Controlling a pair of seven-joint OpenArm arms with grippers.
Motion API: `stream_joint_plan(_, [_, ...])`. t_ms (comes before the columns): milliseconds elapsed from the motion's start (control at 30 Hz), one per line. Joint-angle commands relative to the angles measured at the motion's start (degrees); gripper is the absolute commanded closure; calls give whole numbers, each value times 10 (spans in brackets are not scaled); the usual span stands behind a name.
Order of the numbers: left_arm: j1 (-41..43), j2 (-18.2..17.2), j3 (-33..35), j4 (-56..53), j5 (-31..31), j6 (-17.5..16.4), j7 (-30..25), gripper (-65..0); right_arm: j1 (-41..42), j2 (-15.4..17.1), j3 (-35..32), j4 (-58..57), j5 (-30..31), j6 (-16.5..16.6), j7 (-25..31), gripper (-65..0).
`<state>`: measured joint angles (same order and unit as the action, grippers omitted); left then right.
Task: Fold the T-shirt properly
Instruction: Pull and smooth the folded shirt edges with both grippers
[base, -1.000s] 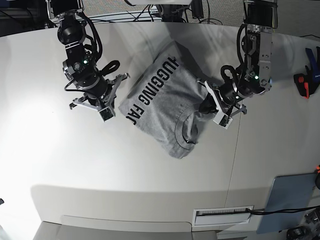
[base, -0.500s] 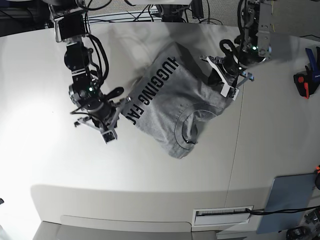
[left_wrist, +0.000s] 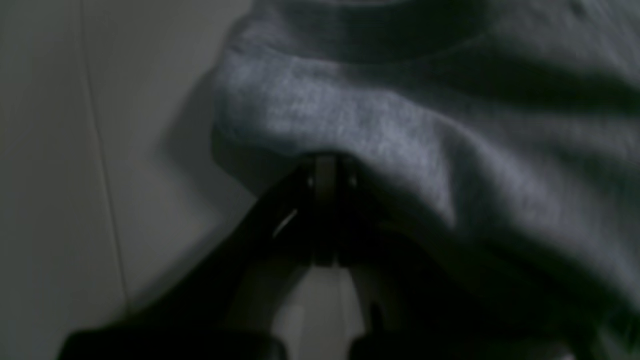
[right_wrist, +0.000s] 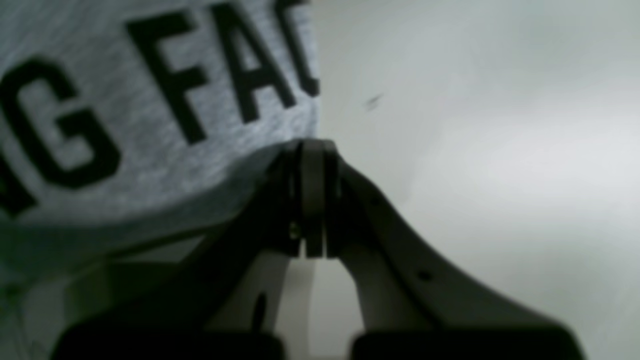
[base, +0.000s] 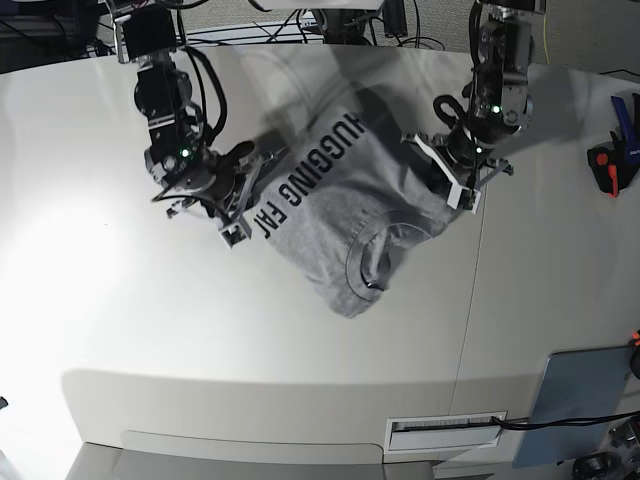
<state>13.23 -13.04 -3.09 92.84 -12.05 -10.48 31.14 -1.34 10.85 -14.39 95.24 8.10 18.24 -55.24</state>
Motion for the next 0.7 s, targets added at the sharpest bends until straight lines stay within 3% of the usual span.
stream_joint_plan(0, [-6, -3, -1, -7, 10, 4, 10, 0, -1, 3, 2, 26, 5, 3, 12, 0])
stream_joint_plan(167, [-39, 4, 0, -32, -1, -3, 3, 0, -48, 3, 1, 88, 5, 4, 15, 0])
stream_joint_plan(300, [-50, 30, 0, -34, -21, -61, 3, 0, -82, 3, 1, 117, 5, 7, 14, 0])
stream_joint_plan(433, [-57, 54, 0, -34, -4, -61, 3, 0, -119, 3, 1, 132, 5, 17, 8, 0])
stream_joint_plan(567, [-69, 55, 0, -34, 12, -58, 3, 0, -139, 3, 6, 162, -6, 18, 24, 0])
stream_joint_plan(667, [-69, 55, 0, -34, 19, -47, 6, 0, -123, 3, 29, 167, -37, -11, 68, 0])
